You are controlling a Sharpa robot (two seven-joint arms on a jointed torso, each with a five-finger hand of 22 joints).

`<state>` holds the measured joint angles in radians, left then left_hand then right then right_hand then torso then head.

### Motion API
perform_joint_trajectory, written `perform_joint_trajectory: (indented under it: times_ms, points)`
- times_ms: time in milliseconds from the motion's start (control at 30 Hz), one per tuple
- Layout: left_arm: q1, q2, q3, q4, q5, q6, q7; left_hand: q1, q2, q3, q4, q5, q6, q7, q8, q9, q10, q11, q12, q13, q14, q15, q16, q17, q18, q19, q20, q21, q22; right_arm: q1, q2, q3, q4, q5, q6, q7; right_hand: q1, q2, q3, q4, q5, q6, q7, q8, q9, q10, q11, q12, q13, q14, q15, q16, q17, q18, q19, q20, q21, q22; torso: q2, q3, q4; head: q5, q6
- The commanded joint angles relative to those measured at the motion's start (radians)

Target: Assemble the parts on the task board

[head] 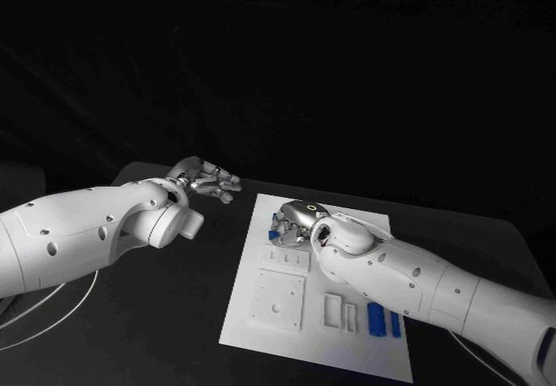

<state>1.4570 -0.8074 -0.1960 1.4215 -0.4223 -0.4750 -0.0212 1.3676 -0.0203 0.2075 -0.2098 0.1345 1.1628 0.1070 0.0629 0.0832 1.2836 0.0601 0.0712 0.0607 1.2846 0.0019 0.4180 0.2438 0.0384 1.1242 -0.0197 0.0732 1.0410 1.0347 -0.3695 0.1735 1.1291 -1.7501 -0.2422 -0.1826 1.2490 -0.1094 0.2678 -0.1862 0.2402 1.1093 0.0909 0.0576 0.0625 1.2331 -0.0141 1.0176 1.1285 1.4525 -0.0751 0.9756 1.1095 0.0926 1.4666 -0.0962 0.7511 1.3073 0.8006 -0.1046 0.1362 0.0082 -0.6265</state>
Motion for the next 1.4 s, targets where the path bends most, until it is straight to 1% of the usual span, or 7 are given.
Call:
perform_joint_trajectory:
  times_ms: [33,433,567,600,700,1200,1400]
  points:
    - [0.003,0.002,0.001,0.001,0.007,0.001,0.011,-0.001,-0.007,0.000,0.004,-0.006,-0.006,0.001,0.003,-0.001,-0.004,0.001,-0.002,0.001,0.007,0.001,-0.003,0.001,0.013,0.008,0.000,-0.003,-0.001,-0.003,0.003,-0.006,-0.006,-0.008,0.018,0.002,-0.003,0.003,-0.002,0.004,-0.002,0.000,0.001,0.004,0.001,0.006,0.003,0.002,0.002,0.005,-0.002,0.003,0.001,0.006,0.056,0.000,0.004,0.047,0.001,0.0001,0.0003,0.001,-0.001]
    - [0.003,0.003,0.001,0.001,0.007,0.004,0.010,-0.001,-0.007,0.000,0.004,-0.006,-0.006,0.001,0.003,-0.001,-0.004,0.001,-0.002,0.001,0.007,0.001,-0.003,0.001,0.013,0.008,0.000,-0.003,-0.001,-0.003,0.006,-0.014,-0.013,-0.007,0.018,0.000,-0.007,0.013,0.019,0.009,-0.001,0.017,-0.004,0.004,0.002,0.006,0.000,0.003,0.004,0.005,-0.004,0.005,0.003,0.004,0.056,-0.002,0.007,0.048,0.001,-0.0010,-0.0020,0.002,-0.003]
    - [0.003,0.003,0.001,0.001,0.007,0.006,0.009,-0.001,-0.007,0.000,0.004,-0.006,-0.006,0.001,0.003,-0.001,-0.004,0.001,-0.002,0.001,0.007,0.001,-0.003,0.001,0.013,0.008,0.000,-0.003,-0.001,-0.003,0.004,-0.015,-0.013,-0.007,0.013,0.000,-0.012,0.020,0.063,0.004,-0.019,0.034,-0.008,0.004,0.002,0.006,-0.002,0.005,0.007,0.005,-0.006,0.005,0.004,0.002,0.056,-0.004,0.010,0.050,0.001,-0.0017,-0.0019,0.001,-0.004]
    - [0.003,0.002,0.001,0.001,0.007,0.007,0.009,-0.001,-0.007,0.000,0.004,-0.006,-0.006,0.001,0.003,-0.001,-0.004,0.001,-0.002,0.001,0.007,0.001,-0.003,0.001,0.013,0.008,0.000,-0.003,-0.001,-0.003,0.003,-0.015,-0.013,-0.007,0.010,0.000,-0.011,0.029,0.076,0.004,-0.028,0.048,-0.012,0.006,0.003,0.006,-0.005,0.005,0.008,0.005,-0.006,0.006,0.004,0.002,0.056,-0.004,0.010,0.050,0.001,-0.0018,-0.0019,0.001,-0.004]
    - [0.004,0.002,0.001,0.000,0.009,0.009,0.011,-0.001,-0.007,0.000,0.004,-0.006,-0.006,0.001,0.003,-0.001,-0.004,0.001,-0.002,0.001,0.007,0.001,-0.003,0.001,0.013,0.008,0.000,-0.003,-0.001,-0.003,0.002,-0.016,-0.011,-0.007,-0.004,-0.001,-0.023,0.028,0.099,0.004,-0.031,0.064,-0.016,0.005,0.003,0.008,-0.007,0.007,0.010,0.005,-0.008,0.006,0.004,-0.001,0.056,-0.007,0.012,0.051,0.001,-0.0019,-0.0024,0.001,-0.003]
    - [0.004,-0.001,-0.003,-0.004,0.012,0.029,0.016,-0.009,-0.009,-0.001,0.023,-0.010,-0.016,0.001,0.000,-0.003,0.007,-0.003,0.000,0.001,0.015,-0.001,0.004,0.010,0.012,0.018,-0.001,-0.003,-0.022,-0.003,-0.007,-0.016,0.013,-0.002,-0.093,-0.003,-0.033,0.026,0.084,0.027,-0.034,0.090,-0.026,0.005,0.003,0.012,-0.012,0.006,0.010,0.006,-0.013,0.004,0.004,-0.002,0.057,-0.012,0.009,0.049,0.000,-0.0015,-0.0022,0.003,0.004]
    - [0.004,-0.007,-0.005,-0.004,0.012,0.050,0.017,-0.029,-0.020,-0.004,0.051,-0.016,-0.040,0.002,0.001,-0.013,0.029,-0.012,0.004,0.001,0.033,-0.009,0.039,0.032,0.010,0.043,-0.005,-0.003,-0.041,-0.003,-0.022,-0.015,0.041,0.005,-0.122,-0.004,-0.032,0.022,0.077,0.037,-0.034,0.089,-0.026,0.005,0.003,0.014,-0.012,0.006,0.011,0.006,-0.013,0.005,0.005,-0.001,0.057,-0.012,0.012,0.049,0.000,-0.0015,-0.0045,0.004,0.008]
